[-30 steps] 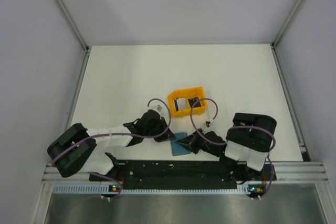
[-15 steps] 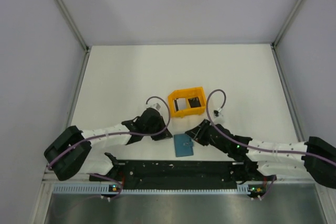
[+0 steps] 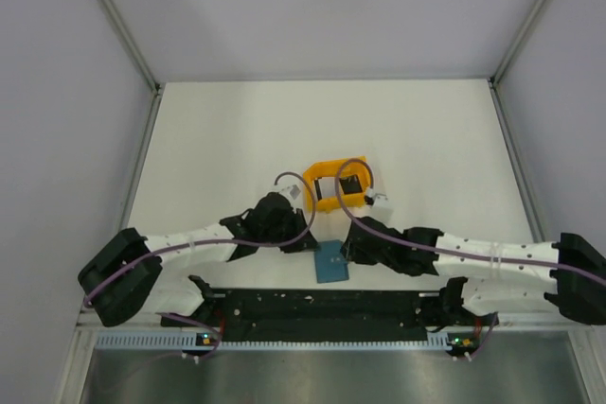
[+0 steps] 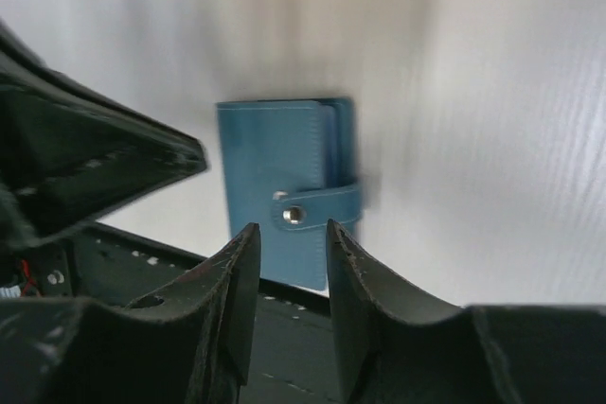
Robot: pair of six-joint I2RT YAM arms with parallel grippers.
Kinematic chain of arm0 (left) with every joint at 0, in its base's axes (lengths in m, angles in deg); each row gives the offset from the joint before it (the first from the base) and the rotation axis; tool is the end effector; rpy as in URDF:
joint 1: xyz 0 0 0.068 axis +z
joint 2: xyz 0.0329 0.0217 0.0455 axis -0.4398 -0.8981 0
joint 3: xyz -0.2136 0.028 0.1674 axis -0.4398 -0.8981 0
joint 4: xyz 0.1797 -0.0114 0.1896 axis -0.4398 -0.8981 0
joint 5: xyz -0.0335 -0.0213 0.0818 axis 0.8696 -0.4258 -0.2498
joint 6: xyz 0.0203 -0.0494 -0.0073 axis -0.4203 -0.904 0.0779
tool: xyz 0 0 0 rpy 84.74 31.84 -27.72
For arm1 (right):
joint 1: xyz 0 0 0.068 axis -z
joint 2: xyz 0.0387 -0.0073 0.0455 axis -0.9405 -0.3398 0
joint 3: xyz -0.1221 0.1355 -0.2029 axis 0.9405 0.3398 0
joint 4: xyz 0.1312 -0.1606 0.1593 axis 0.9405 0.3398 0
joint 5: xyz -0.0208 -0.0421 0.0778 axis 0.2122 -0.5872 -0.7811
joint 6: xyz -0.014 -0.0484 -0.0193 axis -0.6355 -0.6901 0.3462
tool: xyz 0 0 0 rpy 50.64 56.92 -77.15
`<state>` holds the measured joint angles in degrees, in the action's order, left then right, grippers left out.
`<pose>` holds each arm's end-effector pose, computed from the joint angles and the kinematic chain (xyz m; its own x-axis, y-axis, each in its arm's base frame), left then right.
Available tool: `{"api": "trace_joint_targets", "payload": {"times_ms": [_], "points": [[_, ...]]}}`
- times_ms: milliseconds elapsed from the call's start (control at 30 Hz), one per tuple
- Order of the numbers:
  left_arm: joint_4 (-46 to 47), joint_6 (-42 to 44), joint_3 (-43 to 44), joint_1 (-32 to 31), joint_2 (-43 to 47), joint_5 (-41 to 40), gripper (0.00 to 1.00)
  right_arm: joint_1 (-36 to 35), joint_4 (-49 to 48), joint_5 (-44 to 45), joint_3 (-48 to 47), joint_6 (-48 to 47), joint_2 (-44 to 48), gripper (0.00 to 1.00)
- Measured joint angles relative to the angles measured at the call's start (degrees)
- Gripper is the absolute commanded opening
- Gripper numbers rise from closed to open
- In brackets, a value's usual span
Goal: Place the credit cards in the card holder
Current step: Close the card holder at the center of the board.
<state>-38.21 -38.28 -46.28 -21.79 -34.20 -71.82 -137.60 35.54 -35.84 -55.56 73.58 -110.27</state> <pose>0.1542 -0.1828 0.1596 -0.9490 -0.1481 -0.2784 0.0918 0.7149 -0.6932 0.0872 0.1780 0.1904 -0.8370 0.2274 -0.4978 -0.0336 0.8865 0.4615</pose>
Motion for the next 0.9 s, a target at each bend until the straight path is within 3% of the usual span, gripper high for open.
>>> {"api": "trace_joint_targets", "payload": {"times_ms": [100,200,433,667,900], "points": [[1.07,-0.26,-0.02,-0.98,-0.17,1.11,0.18,-2.6,5.25,2.89,-9.75,-0.7,-6.34,0.35],[1.16,-0.96,-0.72,-1.33,-0.2,1.4,0.19,-3.72,8.11,4.2,-14.43,0.7,-11.19,0.48],[-1.16,-2.6,-4.92,-1.36,2.97,0.22,0.24,-4.92,10.82,1.4,-8.55,4.59,-9.07,0.56],[-1.36,-4.52,-6.32,-1.36,4.35,0.24,0.25,-3.85,3.93,-5.68,-3.63,5.35,-10.29,0.56],[4.76,-8.5,-8.72,-1.25,0.24,1.97,0.25,0.44,-5.64,-12.07,-3.89,3.3,-17.51,0.43]]}}
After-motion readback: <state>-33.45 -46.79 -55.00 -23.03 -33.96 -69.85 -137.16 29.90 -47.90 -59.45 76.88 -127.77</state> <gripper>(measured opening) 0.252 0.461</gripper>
